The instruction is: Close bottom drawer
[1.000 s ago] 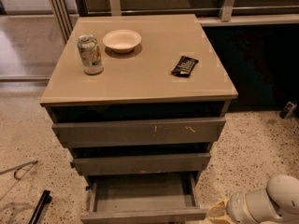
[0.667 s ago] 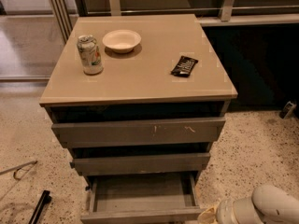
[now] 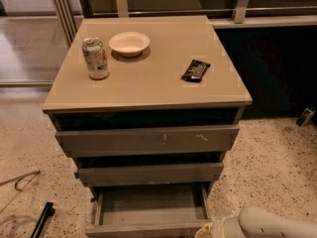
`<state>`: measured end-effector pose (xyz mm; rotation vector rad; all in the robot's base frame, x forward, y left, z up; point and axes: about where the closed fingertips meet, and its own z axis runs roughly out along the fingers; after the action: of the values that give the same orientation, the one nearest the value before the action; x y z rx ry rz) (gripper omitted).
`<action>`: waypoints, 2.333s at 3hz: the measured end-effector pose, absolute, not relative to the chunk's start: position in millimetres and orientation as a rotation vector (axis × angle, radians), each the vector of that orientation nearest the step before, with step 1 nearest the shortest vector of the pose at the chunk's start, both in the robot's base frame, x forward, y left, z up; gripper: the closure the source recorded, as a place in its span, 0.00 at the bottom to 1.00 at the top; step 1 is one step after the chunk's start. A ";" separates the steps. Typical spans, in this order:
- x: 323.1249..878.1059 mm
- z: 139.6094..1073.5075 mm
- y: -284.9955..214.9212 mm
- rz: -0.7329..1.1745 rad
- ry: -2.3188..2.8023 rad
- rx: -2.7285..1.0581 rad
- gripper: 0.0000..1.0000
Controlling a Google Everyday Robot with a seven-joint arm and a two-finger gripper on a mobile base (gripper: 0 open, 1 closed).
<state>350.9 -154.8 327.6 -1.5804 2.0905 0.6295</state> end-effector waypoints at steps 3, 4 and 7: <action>351.0 283.2 -162.1 0.503 2.070 -1.634 1.00; 353.2 260.5 -163.2 0.459 2.059 -1.650 1.00; 373.1 193.2 -148.1 0.464 1.990 -1.655 1.00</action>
Offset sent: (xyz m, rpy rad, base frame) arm -0.0035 -0.0127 -0.0443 -0.0946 -0.0900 0.0156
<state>373.1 -148.1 193.2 -1.6552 1.9896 0.4640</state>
